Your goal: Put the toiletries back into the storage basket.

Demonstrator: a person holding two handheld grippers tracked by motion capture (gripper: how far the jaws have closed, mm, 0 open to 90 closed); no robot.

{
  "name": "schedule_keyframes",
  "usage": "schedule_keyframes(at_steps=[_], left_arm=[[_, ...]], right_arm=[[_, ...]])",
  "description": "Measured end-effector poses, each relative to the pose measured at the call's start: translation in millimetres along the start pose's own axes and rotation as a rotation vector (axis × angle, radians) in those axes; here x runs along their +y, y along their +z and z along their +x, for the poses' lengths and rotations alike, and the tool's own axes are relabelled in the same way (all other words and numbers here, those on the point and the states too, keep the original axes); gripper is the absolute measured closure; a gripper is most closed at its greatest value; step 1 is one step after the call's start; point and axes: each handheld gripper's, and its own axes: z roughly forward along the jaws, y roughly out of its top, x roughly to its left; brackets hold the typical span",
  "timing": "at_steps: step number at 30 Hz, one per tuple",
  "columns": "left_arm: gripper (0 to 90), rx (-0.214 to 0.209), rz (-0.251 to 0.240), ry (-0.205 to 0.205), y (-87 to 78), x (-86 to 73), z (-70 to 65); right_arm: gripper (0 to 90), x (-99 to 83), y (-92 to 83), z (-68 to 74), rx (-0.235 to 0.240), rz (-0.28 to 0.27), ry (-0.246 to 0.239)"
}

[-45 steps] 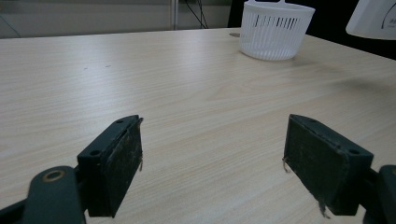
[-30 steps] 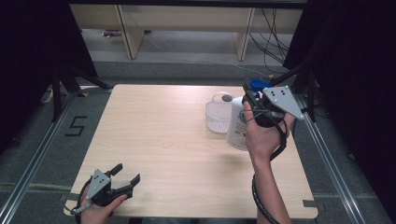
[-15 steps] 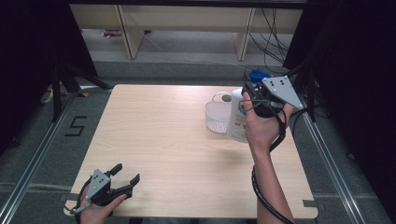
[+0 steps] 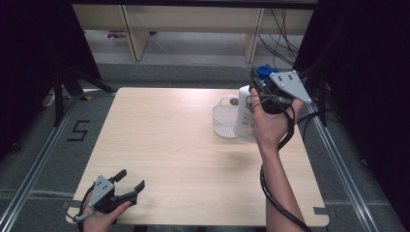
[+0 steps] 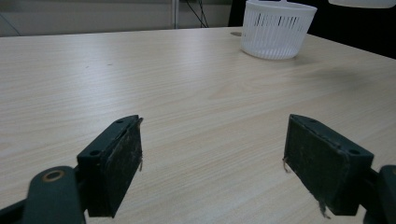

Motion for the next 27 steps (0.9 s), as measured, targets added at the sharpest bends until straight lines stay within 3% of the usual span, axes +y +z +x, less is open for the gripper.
schedule_keyframes(at_steps=[2,27], left_arm=[[18.7,0.011,0.019,0.005,-1.1,0.4,-0.3],[18.6,0.001,0.015,0.005,0.3,-0.4,-0.6]], right_arm=[[60.1,0.5,3.8,-0.5,0.002,-0.003,0.000],[60.1,12.4,30.9,2.9,0.002,0.005,-0.005]])
